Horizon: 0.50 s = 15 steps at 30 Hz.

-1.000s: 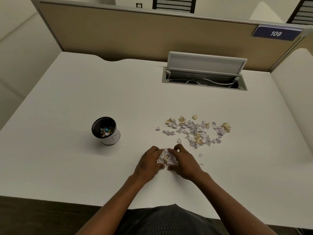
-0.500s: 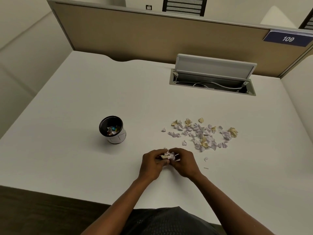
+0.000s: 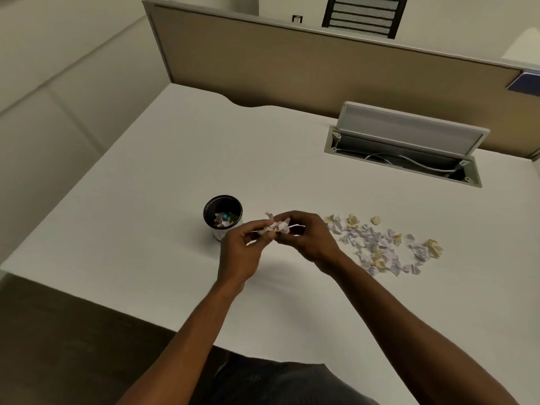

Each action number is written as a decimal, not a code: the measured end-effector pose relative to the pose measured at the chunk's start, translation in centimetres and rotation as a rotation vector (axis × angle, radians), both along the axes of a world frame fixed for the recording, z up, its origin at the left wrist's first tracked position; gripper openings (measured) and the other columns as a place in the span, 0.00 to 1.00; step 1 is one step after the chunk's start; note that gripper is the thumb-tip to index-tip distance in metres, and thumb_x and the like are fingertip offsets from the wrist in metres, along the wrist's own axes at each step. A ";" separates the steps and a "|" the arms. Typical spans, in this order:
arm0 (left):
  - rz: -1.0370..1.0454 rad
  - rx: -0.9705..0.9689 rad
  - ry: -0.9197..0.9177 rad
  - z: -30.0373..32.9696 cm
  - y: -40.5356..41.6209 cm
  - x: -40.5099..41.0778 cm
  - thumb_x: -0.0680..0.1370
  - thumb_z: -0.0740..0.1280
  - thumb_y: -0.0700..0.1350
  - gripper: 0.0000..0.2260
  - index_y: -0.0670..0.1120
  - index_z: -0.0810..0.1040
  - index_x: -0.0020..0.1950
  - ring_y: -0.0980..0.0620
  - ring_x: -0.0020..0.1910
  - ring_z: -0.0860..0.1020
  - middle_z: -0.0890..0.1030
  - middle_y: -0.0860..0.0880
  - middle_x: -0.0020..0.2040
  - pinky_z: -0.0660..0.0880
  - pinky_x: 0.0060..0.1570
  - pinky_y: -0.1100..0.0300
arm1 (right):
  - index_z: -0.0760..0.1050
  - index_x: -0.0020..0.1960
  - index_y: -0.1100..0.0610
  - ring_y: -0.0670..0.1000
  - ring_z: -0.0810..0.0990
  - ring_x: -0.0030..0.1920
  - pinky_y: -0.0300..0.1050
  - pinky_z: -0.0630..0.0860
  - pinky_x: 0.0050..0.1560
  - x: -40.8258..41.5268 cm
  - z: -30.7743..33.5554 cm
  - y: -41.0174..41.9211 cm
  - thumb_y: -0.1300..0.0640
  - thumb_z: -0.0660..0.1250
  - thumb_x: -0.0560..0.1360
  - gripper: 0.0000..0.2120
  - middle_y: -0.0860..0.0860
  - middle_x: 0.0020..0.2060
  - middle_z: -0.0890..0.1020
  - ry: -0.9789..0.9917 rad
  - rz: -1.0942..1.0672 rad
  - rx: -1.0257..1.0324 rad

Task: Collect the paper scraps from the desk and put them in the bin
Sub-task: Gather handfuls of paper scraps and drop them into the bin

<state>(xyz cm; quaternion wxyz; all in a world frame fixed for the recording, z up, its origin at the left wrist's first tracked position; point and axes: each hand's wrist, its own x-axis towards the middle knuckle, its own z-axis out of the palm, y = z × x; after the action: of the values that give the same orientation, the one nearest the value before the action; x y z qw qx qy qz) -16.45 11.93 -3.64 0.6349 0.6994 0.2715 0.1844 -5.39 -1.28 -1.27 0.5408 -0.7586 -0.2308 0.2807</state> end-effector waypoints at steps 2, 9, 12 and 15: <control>0.063 0.008 -0.015 0.8 1.6 -0.1 0.74 0.76 0.43 0.12 0.53 0.85 0.56 0.60 0.51 0.83 0.86 0.57 0.51 0.79 0.48 0.69 | 0.84 0.53 0.52 0.49 0.86 0.45 0.47 0.84 0.47 0.3 1.1 2.2 0.58 0.79 0.70 0.12 0.48 0.46 0.86 -0.027 0.036 0.019; 0.218 0.157 0.021 1.5 7.1 -1.0 0.74 0.76 0.41 0.12 0.49 0.85 0.56 0.58 0.52 0.84 0.86 0.53 0.54 0.80 0.52 0.64 | 0.84 0.54 0.53 0.46 0.85 0.44 0.33 0.74 0.39 1.0 3.1 9.6 0.58 0.78 0.69 0.15 0.48 0.48 0.87 -0.222 0.221 -0.123; 0.202 0.348 0.120 1.1 8.7 -1.2 0.74 0.76 0.39 0.10 0.47 0.86 0.55 0.56 0.47 0.84 0.87 0.49 0.52 0.78 0.45 0.72 | 0.83 0.56 0.56 0.50 0.84 0.48 0.43 0.79 0.48 0.9 2.7 11.7 0.61 0.76 0.70 0.15 0.51 0.51 0.86 -0.411 0.288 -0.229; 0.146 0.555 0.168 0.8 9.5 -1.4 0.74 0.75 0.39 0.09 0.45 0.86 0.54 0.51 0.45 0.83 0.87 0.46 0.49 0.78 0.46 0.67 | 0.82 0.58 0.58 0.55 0.83 0.52 0.45 0.79 0.52 0.6 1.9 12.5 0.64 0.73 0.71 0.16 0.55 0.54 0.85 -0.514 0.334 -0.273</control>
<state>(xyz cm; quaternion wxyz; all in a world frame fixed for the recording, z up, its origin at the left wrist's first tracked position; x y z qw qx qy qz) -17.87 21.47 -2.88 0.3797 0.8377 0.3117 0.2384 -4.76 11.27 0.66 0.3050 -0.8216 -0.4412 0.1931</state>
